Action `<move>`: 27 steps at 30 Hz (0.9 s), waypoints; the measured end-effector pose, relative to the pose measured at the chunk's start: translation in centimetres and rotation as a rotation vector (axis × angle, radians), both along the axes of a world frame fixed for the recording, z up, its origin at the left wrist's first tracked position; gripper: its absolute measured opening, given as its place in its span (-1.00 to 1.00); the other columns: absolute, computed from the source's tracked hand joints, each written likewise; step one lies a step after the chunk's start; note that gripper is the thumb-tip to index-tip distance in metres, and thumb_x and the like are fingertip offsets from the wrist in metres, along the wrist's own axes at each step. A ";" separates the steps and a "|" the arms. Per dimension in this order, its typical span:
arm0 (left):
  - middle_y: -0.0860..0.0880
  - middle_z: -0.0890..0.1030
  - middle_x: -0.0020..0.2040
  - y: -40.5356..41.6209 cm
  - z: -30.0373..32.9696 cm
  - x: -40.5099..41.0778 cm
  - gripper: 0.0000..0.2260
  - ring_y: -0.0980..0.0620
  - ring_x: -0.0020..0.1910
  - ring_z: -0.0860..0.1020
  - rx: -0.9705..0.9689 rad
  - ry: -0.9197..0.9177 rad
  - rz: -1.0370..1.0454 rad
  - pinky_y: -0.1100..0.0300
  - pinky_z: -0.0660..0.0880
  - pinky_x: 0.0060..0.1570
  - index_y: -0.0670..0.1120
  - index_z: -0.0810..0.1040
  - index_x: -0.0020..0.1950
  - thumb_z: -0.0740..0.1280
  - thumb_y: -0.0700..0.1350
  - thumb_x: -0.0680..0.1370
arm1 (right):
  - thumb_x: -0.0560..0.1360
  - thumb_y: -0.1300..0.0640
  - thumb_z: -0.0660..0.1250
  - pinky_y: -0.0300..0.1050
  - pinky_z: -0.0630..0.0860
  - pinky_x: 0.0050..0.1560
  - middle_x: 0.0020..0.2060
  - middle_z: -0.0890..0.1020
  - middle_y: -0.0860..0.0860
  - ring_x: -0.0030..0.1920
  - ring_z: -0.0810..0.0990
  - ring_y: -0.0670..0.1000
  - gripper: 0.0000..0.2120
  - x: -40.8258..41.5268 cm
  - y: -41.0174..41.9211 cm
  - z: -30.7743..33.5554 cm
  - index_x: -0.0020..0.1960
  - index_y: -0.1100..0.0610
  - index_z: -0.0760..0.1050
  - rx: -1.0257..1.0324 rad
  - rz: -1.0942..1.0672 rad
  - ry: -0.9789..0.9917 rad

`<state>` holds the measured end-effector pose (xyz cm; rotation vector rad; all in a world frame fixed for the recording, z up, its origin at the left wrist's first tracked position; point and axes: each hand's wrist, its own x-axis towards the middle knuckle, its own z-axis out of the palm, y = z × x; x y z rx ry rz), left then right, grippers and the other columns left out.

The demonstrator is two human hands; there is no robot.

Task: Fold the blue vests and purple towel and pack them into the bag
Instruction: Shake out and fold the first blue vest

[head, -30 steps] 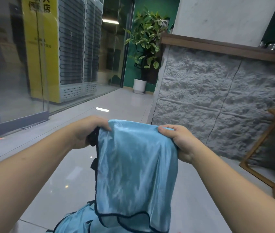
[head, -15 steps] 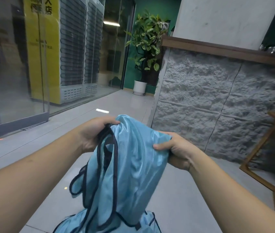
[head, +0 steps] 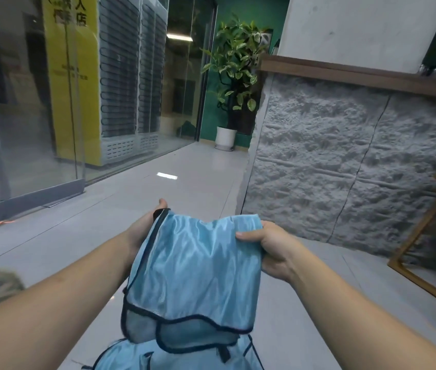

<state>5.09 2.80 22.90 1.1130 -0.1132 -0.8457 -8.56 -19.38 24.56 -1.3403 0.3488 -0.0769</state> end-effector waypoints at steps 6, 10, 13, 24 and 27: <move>-0.16 0.64 -0.13 0.5 2.2 0.4 -0.49 -0.14 -0.08 0.61 -0.062 -0.021 -0.069 -0.01 0.57 0.07 -0.14 0.62 -0.14 0.47 0.34 0.43 | 0.61 0.45 0.23 0.18 0.63 0.18 0.21 0.69 0.27 0.23 0.68 0.27 -0.67 -0.2 -0.6 0.6 0.32 0.31 0.57 0.107 -0.066 -0.117; -0.23 0.72 -0.01 1.3 3.2 0.4 -0.42 -0.20 -0.08 0.71 0.075 -0.210 -0.339 -0.04 0.68 0.02 -0.24 0.71 0.02 0.71 -0.27 0.03 | 0.62 0.43 0.24 0.17 0.68 0.07 0.15 0.72 0.26 0.15 0.72 0.26 -0.70 -0.6 -0.9 1.1 0.30 0.27 0.57 0.129 -0.128 -0.128; -0.30 0.70 0.08 0.5 4.1 0.6 -0.58 -0.24 -0.02 0.71 0.312 -0.297 -0.288 -0.07 0.67 0.05 -0.30 0.63 0.17 0.40 -0.48 0.32 | 0.62 0.44 0.24 0.12 0.70 -0.04 0.11 0.72 0.27 0.07 0.74 0.25 -0.71 -0.8 -0.8 1.6 0.30 0.31 0.57 0.107 -0.148 -0.100; -0.30 0.68 0.15 -0.7 5.4 0.0 -0.65 -0.15 -0.20 0.70 0.334 -0.431 0.115 0.06 0.69 -0.28 -0.20 0.68 0.18 0.16 -0.45 0.62 | 0.62 0.49 0.22 0.10 0.73 -0.03 0.06 0.71 0.33 0.06 0.74 0.28 -0.67 -0.1 -0.8 3.9 0.32 0.34 0.57 -0.015 -0.256 -0.044; -0.28 0.73 0.06 -0.4 5.8 0.1 -0.80 -0.20 -0.07 0.72 0.396 -0.428 -0.019 -0.08 0.69 0.01 -0.28 0.67 0.18 0.31 -0.33 0.61 | 0.59 0.45 0.31 0.04 0.72 -0.03 0.06 0.71 0.35 0.02 0.75 0.24 -0.77 -0.3 -1.6 4.4 0.21 0.42 0.61 -0.081 -0.181 -0.002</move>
